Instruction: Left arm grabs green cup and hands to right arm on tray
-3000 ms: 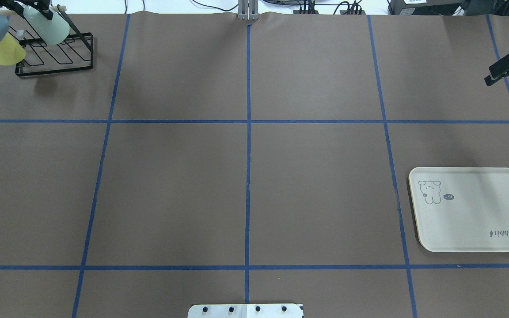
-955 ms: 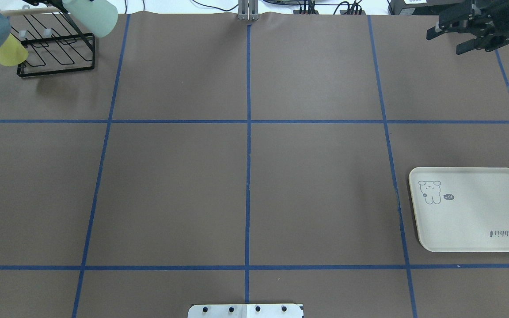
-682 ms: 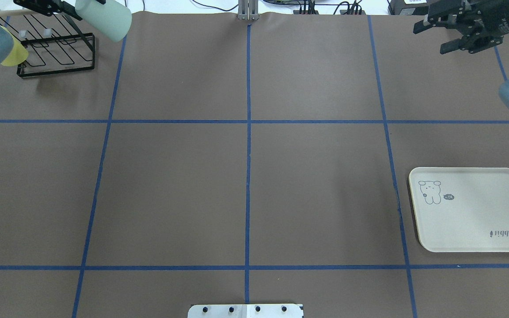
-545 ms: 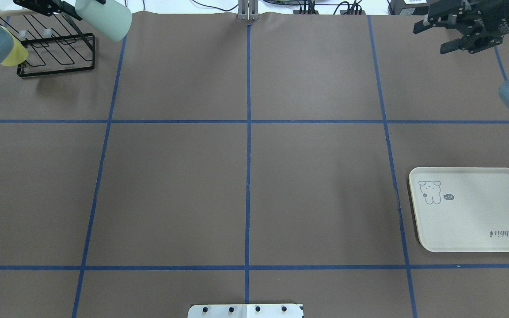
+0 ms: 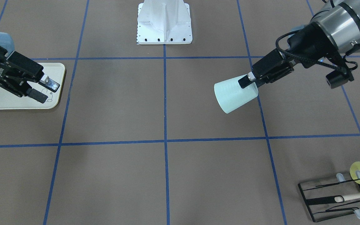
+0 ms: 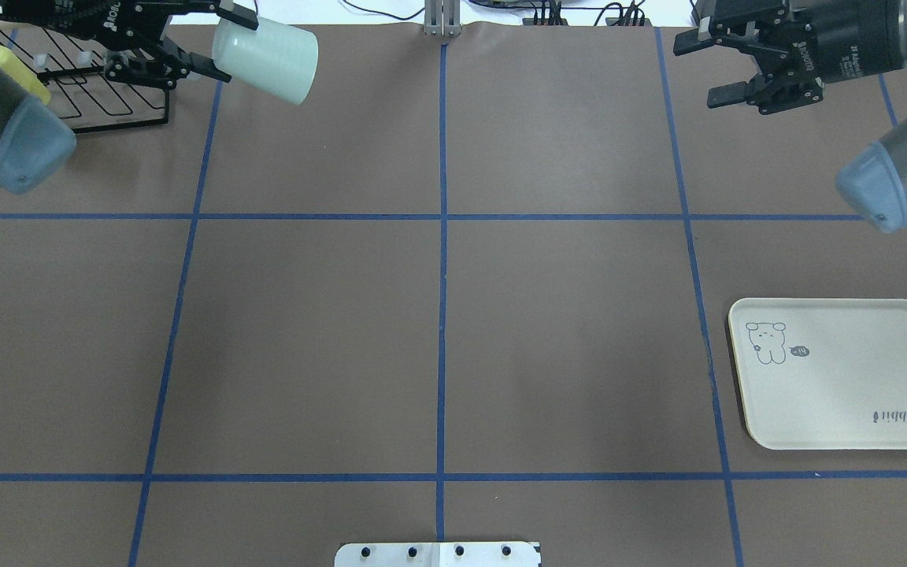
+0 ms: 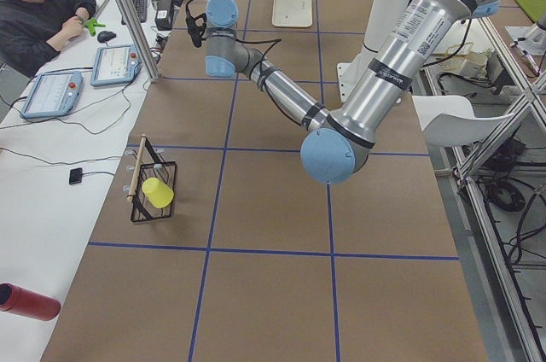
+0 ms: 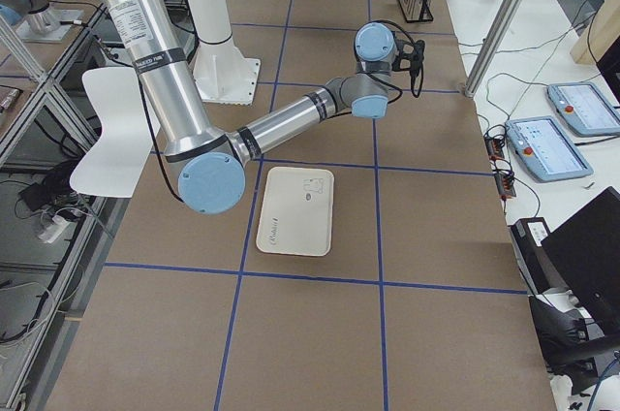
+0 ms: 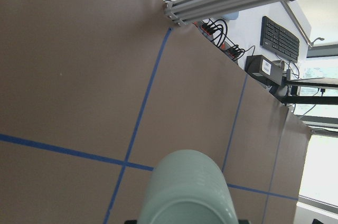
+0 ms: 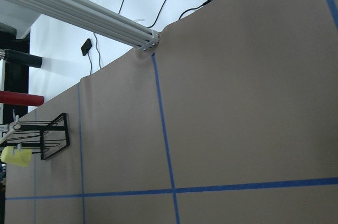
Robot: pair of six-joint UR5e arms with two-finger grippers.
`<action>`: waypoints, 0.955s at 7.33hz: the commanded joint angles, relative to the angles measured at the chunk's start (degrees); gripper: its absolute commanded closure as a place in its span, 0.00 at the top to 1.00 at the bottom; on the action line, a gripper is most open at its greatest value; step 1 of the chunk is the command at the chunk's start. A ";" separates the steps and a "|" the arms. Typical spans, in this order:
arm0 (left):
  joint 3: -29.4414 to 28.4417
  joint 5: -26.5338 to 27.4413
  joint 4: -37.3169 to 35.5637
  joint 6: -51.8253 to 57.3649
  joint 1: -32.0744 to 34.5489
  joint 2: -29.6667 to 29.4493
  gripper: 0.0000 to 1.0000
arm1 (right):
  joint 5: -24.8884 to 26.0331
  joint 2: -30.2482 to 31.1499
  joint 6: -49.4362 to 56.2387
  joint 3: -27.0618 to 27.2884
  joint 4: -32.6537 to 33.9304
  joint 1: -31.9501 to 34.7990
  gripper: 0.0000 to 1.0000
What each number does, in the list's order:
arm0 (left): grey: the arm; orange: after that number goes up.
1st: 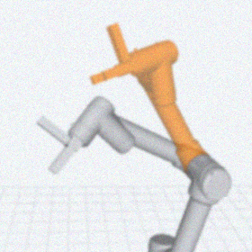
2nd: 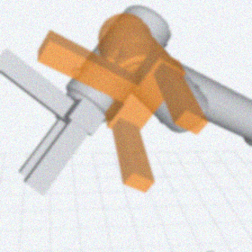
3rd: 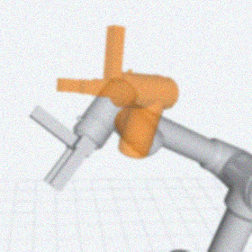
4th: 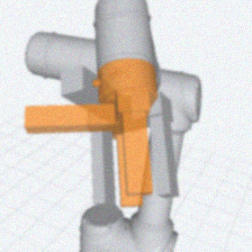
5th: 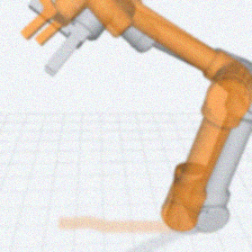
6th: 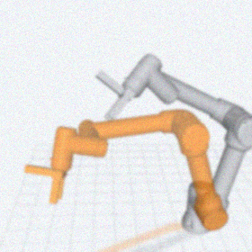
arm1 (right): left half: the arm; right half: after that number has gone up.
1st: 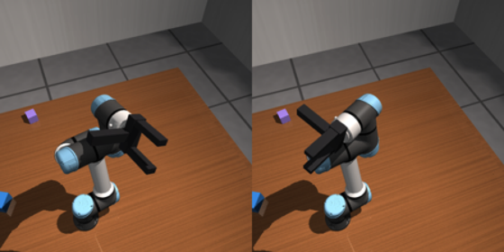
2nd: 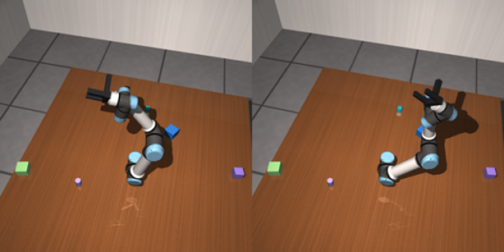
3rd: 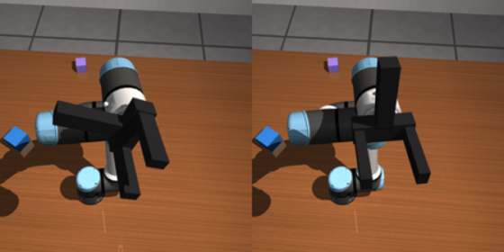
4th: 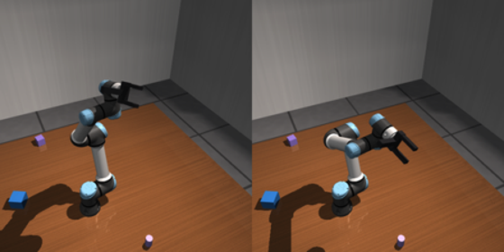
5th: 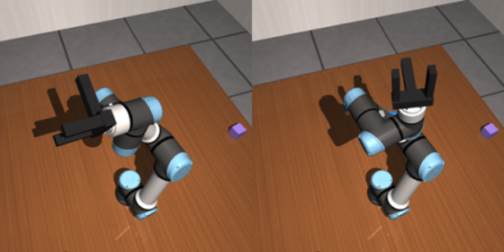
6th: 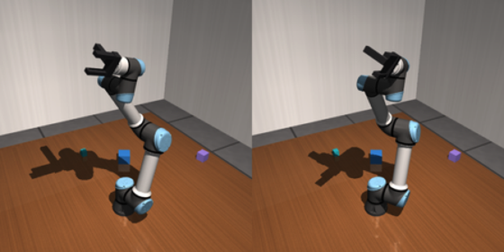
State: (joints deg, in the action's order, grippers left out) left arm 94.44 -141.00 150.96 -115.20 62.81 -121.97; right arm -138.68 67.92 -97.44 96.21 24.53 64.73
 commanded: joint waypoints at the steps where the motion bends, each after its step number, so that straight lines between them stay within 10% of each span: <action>1: 2.66 0.28 8.18 -12.29 -2.59 0.07 0.00 | 0.43 -0.77 -2.84 0.12 -8.68 -1.79 0.99; 7: 9.80 4.83 16.00 -24.61 -10.05 0.07 0.00 | 23.05 -1.39 -23.90 0.56 -39.34 -16.89 0.99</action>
State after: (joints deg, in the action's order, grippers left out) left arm 103.79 -138.37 163.78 -137.32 54.58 -121.91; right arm -120.93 66.33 -117.26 96.74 -9.37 50.60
